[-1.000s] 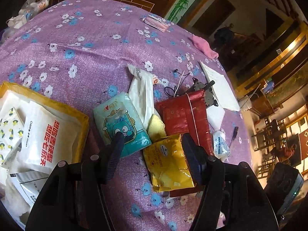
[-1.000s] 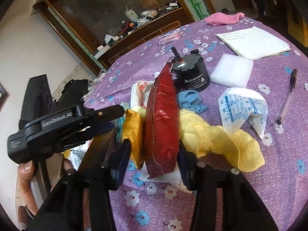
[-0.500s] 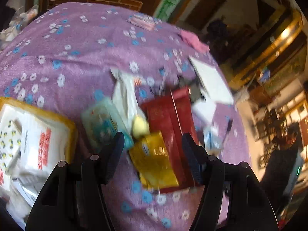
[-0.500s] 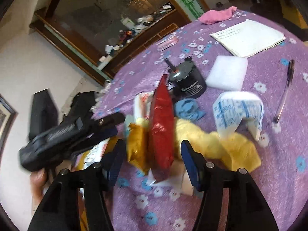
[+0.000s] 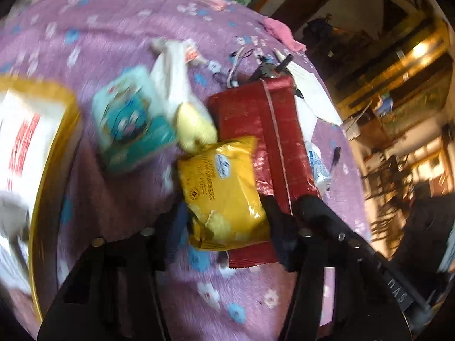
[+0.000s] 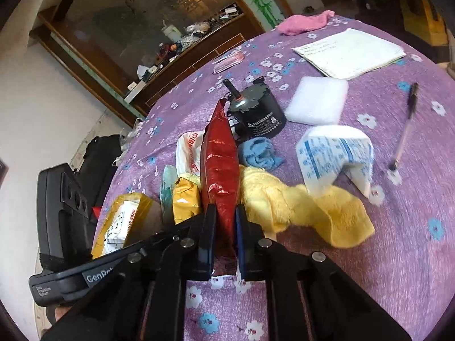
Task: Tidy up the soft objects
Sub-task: 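Grasp the red bag with the right tool while the left tool grasps the yellow cracker packet, then carry the red bag and yellow packet into the foam box and open both tools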
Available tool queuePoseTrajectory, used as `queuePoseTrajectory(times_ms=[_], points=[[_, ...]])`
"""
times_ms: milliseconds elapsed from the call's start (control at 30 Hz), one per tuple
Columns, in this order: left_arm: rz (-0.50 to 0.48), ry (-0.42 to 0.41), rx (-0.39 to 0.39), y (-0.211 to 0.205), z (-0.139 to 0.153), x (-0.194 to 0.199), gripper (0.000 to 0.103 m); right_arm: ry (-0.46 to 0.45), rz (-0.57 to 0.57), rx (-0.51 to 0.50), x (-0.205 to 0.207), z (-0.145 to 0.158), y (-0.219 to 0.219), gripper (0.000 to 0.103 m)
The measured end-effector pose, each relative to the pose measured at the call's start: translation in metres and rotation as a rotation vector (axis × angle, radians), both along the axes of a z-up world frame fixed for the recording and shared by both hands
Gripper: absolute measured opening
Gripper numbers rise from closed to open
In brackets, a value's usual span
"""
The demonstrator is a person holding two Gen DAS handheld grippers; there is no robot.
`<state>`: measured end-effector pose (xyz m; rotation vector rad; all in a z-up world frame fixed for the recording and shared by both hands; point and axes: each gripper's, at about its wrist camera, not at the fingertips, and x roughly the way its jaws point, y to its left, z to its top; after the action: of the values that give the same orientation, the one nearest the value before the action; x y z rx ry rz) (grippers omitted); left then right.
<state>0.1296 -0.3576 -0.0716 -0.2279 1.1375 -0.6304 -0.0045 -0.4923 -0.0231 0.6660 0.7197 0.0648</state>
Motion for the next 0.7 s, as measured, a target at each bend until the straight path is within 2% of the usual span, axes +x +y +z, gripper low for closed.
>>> queuePoseTrajectory(times_ms=[200, 333, 433, 700], points=[[-0.021, -0.037, 0.004, 0.006, 0.012, -0.042, 0.041, -0.039, -0.019, -0.021, -0.037, 0.011, 0.018, 0.011], [0.001, -0.039, 0.004, 0.013, 0.008, -0.06, 0.041, -0.012, -0.009, -0.018, -0.045, 0.004, 0.029, 0.01], [-0.003, -0.016, -0.02, 0.024, 0.006, -0.073, 0.04, -0.007, -0.01, -0.011, -0.056, 0.004, 0.033, 0.01], [0.004, -0.043, -0.089, 0.05, 0.026, -0.097, 0.04, -0.018, -0.026, -0.036, -0.079, 0.011, 0.037, 0.01]])
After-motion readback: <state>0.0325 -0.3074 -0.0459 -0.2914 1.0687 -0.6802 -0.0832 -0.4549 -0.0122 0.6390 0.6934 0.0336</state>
